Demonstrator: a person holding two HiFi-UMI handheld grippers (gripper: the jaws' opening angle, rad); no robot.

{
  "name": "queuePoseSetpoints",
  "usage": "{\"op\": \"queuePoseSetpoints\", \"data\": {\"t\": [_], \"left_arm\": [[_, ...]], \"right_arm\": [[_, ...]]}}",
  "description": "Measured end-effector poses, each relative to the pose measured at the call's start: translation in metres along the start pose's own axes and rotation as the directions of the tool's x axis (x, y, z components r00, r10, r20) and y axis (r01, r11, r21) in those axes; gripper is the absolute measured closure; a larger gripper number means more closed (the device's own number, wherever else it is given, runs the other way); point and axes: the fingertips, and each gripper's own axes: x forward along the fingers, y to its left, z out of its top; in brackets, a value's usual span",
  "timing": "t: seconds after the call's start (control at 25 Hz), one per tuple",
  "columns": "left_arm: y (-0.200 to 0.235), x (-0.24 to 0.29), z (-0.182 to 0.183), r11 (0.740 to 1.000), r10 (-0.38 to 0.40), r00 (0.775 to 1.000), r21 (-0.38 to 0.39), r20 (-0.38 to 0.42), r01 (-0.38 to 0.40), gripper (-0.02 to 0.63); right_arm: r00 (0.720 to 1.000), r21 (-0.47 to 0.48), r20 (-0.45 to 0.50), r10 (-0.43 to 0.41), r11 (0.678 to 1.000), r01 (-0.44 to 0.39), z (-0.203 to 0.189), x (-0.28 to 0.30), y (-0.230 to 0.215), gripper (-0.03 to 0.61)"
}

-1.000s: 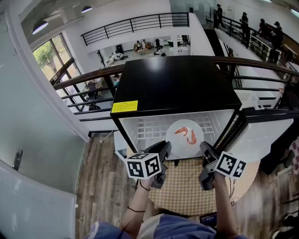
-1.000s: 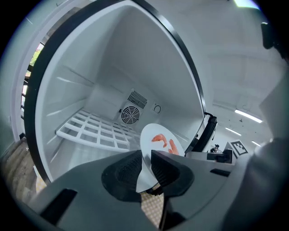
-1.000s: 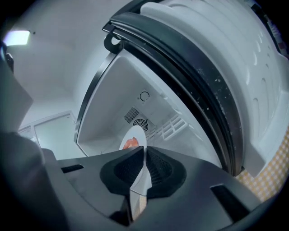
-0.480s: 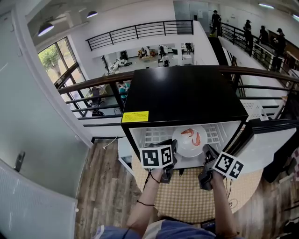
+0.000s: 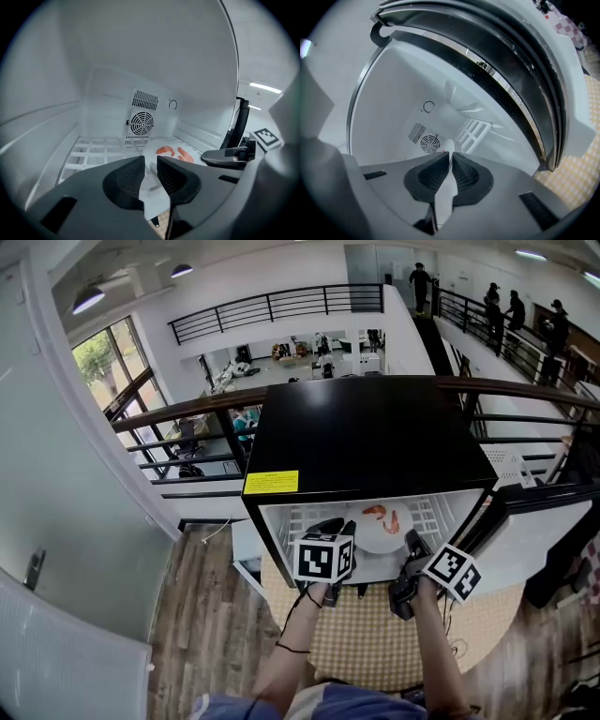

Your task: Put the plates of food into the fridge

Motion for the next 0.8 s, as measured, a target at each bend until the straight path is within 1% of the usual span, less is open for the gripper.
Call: {"op": "queuePoseSetpoints", "data": {"t": [0.12, 0.2, 0.28, 0.36, 0.44, 0.56, 0.72, 0.76, 0.8], "left_arm": [[-0.001, -0.008, 0.004, 1.000, 0.011, 1.000, 0.011, 0.029, -0.011, 0.538], [-0.006, -0.016, 0.005, 1.000, 0.001, 0.999, 0.009, 0.050, -0.001, 0.538], [-0.012, -0.025, 0.002, 1.000, -0.015, 0.998, 0.012, 0.064, 0.014, 0.538], [-0.018, -0.035, -0.005, 0.999, -0.032, 0.997, 0.014, 0.071, 0.031, 0.538], [-0.023, -0.044, -0.012, 0.999, -0.049, 0.996, 0.009, 0.075, 0.049, 0.538], [-0.029, -0.055, -0.022, 0.997, -0.075, 0.993, -0.008, 0.086, 0.076, 0.538], [-0.039, -0.066, -0.033, 0.993, -0.114, 0.987, -0.022, 0.109, 0.118, 0.538], [-0.041, -0.068, -0.036, 0.992, -0.123, 0.986, -0.024, 0.111, 0.127, 0.538], [-0.045, -0.069, -0.040, 0.990, -0.133, 0.985, -0.023, 0.109, 0.136, 0.538]], "right_arm": [[0.997, -0.042, 0.059, -0.042, 0.998, 0.044, 0.005, 0.002, 0.000, 0.548], [0.995, -0.062, 0.084, -0.059, 0.996, 0.064, 0.006, 0.006, 0.001, 0.548], [0.994, -0.096, 0.088, -0.064, 0.993, 0.072, 0.005, 0.010, 0.004, 0.548], [0.994, -0.159, 0.084, -0.070, 0.984, 0.083, 0.001, 0.014, 0.007, 0.548], [0.994, -0.246, 0.074, -0.076, 0.965, 0.092, -0.003, 0.018, 0.010, 0.548], [0.995, -0.367, 0.062, -0.080, 0.925, 0.097, -0.006, 0.020, 0.014, 0.541], [0.997, -0.483, 0.043, -0.065, 0.872, 0.078, -0.011, 0.018, 0.019, 0.537], [0.998, -0.501, 0.037, -0.056, 0.863, 0.067, -0.013, 0.017, 0.022, 0.516], [0.998, -0.514, 0.033, -0.048, 0.856, 0.058, -0.014, 0.014, 0.025, 0.467]]}}
